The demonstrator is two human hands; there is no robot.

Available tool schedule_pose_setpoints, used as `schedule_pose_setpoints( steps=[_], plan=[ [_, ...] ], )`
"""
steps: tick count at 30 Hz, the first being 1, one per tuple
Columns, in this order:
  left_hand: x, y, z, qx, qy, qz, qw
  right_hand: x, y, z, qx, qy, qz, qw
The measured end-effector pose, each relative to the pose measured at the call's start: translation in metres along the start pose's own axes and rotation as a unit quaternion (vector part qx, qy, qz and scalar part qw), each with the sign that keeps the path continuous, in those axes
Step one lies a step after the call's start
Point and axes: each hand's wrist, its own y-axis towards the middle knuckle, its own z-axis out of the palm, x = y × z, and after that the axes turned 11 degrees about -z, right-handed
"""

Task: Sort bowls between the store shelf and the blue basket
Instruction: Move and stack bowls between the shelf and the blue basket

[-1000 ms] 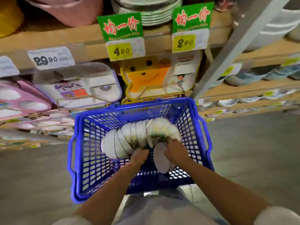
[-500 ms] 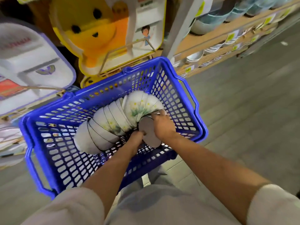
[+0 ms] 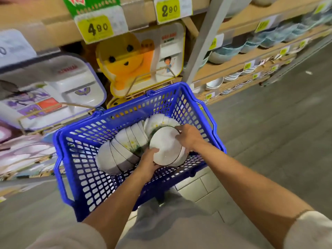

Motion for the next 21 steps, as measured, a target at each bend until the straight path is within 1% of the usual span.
schedule_pose_setpoints(
  steps=[2,4,6,9,12,14,18,21],
  plan=[
    [-0.012,-0.022,-0.001,0.032,-0.064,0.068,0.995,0.010,-0.010,-0.018,-0.004,0.115,0.017,0.993],
    [-0.028,-0.047,0.000,0.058,-0.098,0.131,0.985,0.024,-0.022,-0.036,-0.011,0.248,0.028,0.968],
    [-0.043,-0.076,0.003,0.075,-0.114,0.182,0.974,0.040,-0.034,-0.055,-0.018,0.316,0.012,0.948],
    [-0.065,-0.126,0.013,0.094,-0.138,0.252,0.953,0.064,-0.053,-0.081,-0.027,0.365,-0.024,0.930],
    [-0.083,-0.171,0.024,0.079,-0.166,0.302,0.935,0.086,-0.072,-0.103,-0.040,0.388,-0.062,0.919],
    [-0.093,-0.197,0.030,0.073,-0.180,0.323,0.926,0.097,-0.086,-0.116,-0.069,0.395,-0.100,0.911],
    [-0.108,-0.256,0.043,0.097,-0.183,0.354,0.912,0.115,-0.116,-0.139,-0.113,0.400,-0.177,0.892],
    [-0.114,-0.298,0.061,0.112,-0.157,0.377,0.906,0.125,-0.139,-0.148,-0.153,0.440,-0.231,0.854]
  ],
)
